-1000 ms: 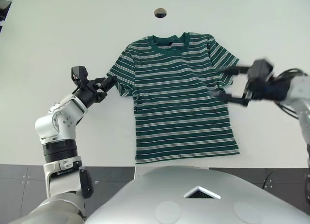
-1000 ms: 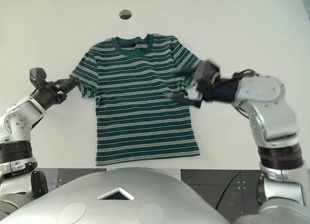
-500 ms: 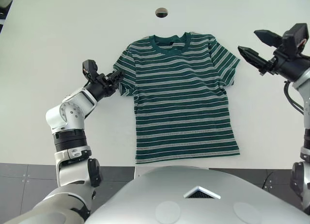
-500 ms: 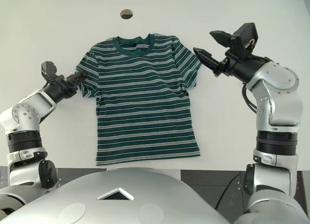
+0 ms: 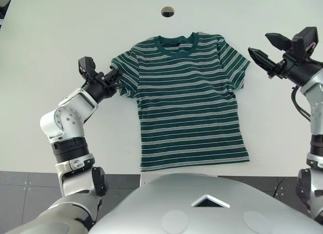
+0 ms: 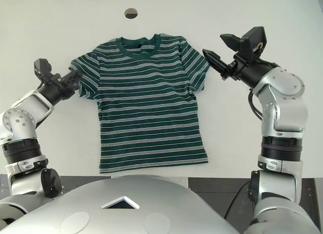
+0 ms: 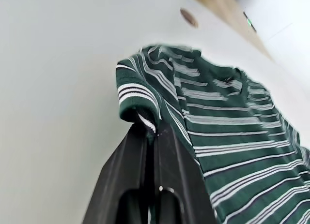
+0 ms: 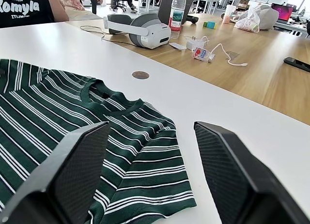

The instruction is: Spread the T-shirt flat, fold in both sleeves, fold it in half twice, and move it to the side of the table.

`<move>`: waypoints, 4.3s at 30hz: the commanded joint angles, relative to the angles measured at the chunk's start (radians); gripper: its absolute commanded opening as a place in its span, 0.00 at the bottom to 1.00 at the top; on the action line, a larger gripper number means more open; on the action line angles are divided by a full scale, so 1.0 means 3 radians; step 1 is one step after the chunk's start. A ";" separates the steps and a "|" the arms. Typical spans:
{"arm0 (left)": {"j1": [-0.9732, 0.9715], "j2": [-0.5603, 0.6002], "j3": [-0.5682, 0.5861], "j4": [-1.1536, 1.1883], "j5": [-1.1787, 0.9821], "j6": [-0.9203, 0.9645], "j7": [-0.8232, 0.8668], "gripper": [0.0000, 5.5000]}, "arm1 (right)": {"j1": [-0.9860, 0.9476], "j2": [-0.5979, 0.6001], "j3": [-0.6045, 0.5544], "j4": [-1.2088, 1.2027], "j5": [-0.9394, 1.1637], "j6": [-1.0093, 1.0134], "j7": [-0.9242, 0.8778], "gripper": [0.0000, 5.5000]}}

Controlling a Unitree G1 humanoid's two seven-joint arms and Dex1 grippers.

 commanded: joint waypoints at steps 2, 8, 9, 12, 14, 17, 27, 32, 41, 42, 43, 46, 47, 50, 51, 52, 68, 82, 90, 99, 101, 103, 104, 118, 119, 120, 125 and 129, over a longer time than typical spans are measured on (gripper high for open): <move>-0.0081 0.0051 0.0044 -0.0125 -0.0045 0.0122 0.0054 0.02 | -0.0064 0.0020 0.0015 -0.0012 -0.0038 0.0010 0.0014 0.59; -0.0145 0.0016 -0.0011 -0.0246 -0.0047 0.0215 0.0085 0.02 | -0.0061 0.0024 -0.0005 -0.0037 -0.0041 0.0015 0.0026 0.59; -0.0179 -0.0002 -0.0039 -0.0268 -0.0048 0.0237 0.0093 0.02 | -0.0064 0.0025 -0.0006 -0.0037 -0.0039 0.0017 0.0026 0.59; -0.0293 -0.0071 -0.0160 -0.0287 -0.0047 0.0279 0.0103 0.02 | -0.0070 0.0036 -0.0005 -0.0038 -0.0041 0.0019 0.0015 0.59; -0.0353 -0.0120 -0.0237 -0.0267 -0.0039 0.0285 0.0108 0.02 | -0.0073 0.0047 0.0000 -0.0040 -0.0046 0.0022 0.0005 0.59; -0.0428 -0.0228 -0.0365 -0.0232 -0.0007 0.0267 0.0126 0.02 | -0.0071 0.0057 0.0001 -0.0041 -0.0052 0.0025 -0.0007 0.59; -0.0543 -0.0496 -0.0763 0.0096 0.0221 0.0129 0.0135 0.02 | -0.0073 0.0081 0.0025 0.0082 -0.0156 0.0056 -0.0122 0.59; -0.0539 -0.0502 -0.0769 0.0219 0.0300 0.0034 0.0100 0.15 | -0.0097 0.0143 -0.0040 0.0151 -0.0077 0.0269 -0.0188 0.59; -0.0470 -0.0535 -0.0700 -0.0043 0.0179 -0.0078 -0.0015 0.38 | -0.0277 0.0186 0.0255 0.0745 -0.0433 0.0302 -0.0239 0.69; -0.0446 -0.0536 -0.0713 -0.0095 0.0175 -0.0081 -0.0037 0.41 | -0.0344 0.0194 0.0324 0.0923 -0.0540 0.0256 -0.0266 0.72; -0.0426 -0.0537 -0.0727 -0.0140 0.0169 -0.0083 -0.0058 0.42 | -0.0403 0.0203 0.0376 0.1082 -0.0623 0.0214 -0.0283 0.74; -0.0326 -0.0540 -0.0737 -0.0367 0.0126 -0.0128 -0.0111 0.53 | -0.0699 0.0288 0.0511 0.1736 -0.0841 0.0048 -0.0302 0.76; -0.0301 -0.0548 -0.0730 -0.0473 0.0061 -0.0120 -0.0161 0.56 | -0.0785 0.0320 0.0521 0.1923 -0.0879 0.0005 -0.0316 0.76; -0.0218 -0.0563 -0.0661 -0.0873 -0.0232 -0.0124 -0.0340 0.58 | -0.1084 0.0469 0.0392 0.2506 -0.0824 -0.0007 -0.0373 0.76; -0.0189 -0.0563 -0.0643 -0.0949 -0.0268 -0.0135 -0.0335 0.58 | -0.1174 0.0513 0.0358 0.2660 -0.0790 0.0011 -0.0342 0.76; -0.0170 -0.0558 -0.0623 -0.0981 -0.0279 -0.0147 -0.0316 0.59 | -0.1234 0.0549 0.0340 0.2757 -0.0763 0.0041 -0.0302 0.73; -0.0241 -0.0546 -0.0478 -0.0812 -0.0291 -0.0237 -0.0153 0.59 | -0.1301 0.0671 0.0318 0.2816 -0.0769 0.0122 -0.0093 0.21; -0.0300 -0.0528 -0.0452 -0.0783 -0.0308 -0.0244 -0.0106 0.59 | -0.0913 0.0542 0.0215 0.1485 -0.0617 0.0680 -0.0080 0.02; -0.0315 -0.0530 -0.0437 -0.0774 -0.0315 -0.0242 -0.0104 0.59 | -0.0674 0.0577 0.0288 0.0665 -0.0492 0.1030 -0.0134 0.02; -0.0314 -0.0536 -0.0425 -0.0788 -0.0336 -0.0231 -0.0085 0.59 | -0.0591 0.0847 0.0634 0.0332 -0.0501 0.1210 -0.0287 0.02; -0.0310 -0.0537 -0.0427 -0.0791 -0.0342 -0.0232 -0.0081 0.59 | -0.0596 0.0897 0.0689 0.0380 -0.0529 0.1198 -0.0329 0.02; -0.0307 -0.0536 -0.0428 -0.0793 -0.0353 -0.0234 -0.0072 0.59 | -0.0600 0.0939 0.0725 0.0437 -0.0551 0.1180 -0.0378 0.02; -0.0306 -0.0535 -0.0427 -0.0793 -0.0358 -0.0235 -0.0068 0.59 | -0.0600 0.0956 0.0738 0.0456 -0.0557 0.1176 -0.0397 0.02; -0.0271 -0.0558 -0.0416 -0.0793 -0.0375 -0.0251 -0.0050 0.59 | -0.0518 0.0928 0.0887 0.0274 -0.0511 0.1241 -0.0267 0.22; -0.0267 -0.0560 -0.0416 -0.0801 -0.0379 -0.0246 -0.0047 0.59 | -0.0467 0.0891 0.0915 0.0150 -0.0491 0.1289 -0.0227 0.22; -0.0263 -0.0560 -0.0413 -0.0811 -0.0385 -0.0239 -0.0041 0.59 | -0.0413 0.0856 0.0940 0.0025 -0.0472 0.1342 -0.0194 0.22; -0.0223 -0.0493 -0.0440 -0.0892 -0.0394 -0.0214 -0.0057 0.59 | -0.0118 0.0587 0.1022 -0.0588 -0.0407 0.1593 -0.0089 0.22; 0.0303 0.0164 -0.0856 -0.1206 0.0560 -0.1246 -0.0618 0.59 | 0.0113 0.0187 0.0266 -0.1033 0.0342 0.1484 0.0603 0.22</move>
